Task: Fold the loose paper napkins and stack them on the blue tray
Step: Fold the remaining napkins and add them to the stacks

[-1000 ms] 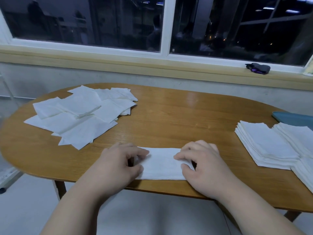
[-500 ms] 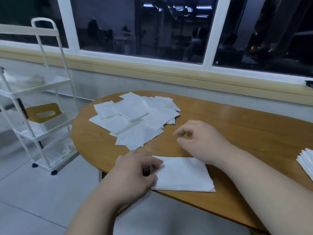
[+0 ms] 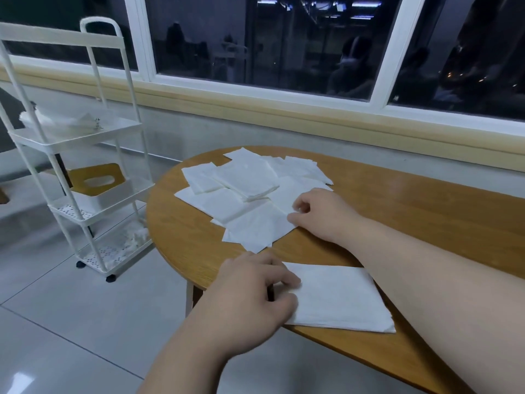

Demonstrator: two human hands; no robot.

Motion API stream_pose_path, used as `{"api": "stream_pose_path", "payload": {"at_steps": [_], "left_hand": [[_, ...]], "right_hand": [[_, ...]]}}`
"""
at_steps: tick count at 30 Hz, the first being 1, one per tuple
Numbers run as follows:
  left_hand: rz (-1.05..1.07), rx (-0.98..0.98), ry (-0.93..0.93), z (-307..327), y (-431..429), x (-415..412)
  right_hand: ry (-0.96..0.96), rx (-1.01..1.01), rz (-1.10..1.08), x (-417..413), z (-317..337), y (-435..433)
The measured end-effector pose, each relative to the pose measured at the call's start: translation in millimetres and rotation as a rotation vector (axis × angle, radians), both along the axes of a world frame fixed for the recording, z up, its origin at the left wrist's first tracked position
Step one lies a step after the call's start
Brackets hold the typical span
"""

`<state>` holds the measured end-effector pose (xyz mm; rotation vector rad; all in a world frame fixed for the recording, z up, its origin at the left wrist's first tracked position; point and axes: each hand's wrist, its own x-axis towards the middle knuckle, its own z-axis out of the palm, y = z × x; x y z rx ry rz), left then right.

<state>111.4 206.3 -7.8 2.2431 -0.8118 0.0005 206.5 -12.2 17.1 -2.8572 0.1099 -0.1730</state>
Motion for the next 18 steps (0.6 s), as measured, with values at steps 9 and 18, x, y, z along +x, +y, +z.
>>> {"api": "stream_pose_path", "payload": {"at_steps": [9, 18], "left_hand": [[-0.005, 0.047, -0.043, -0.7, -1.8, 0.3], [0.002, 0.040, -0.038, 1.4, -3.8, -2.2]], "right_hand": [[-0.039, -0.103, 0.042, 0.5, 1.8, 0.7], [-0.146, -0.071, 0.020, -20.2, 4.5, -24.8]]}}
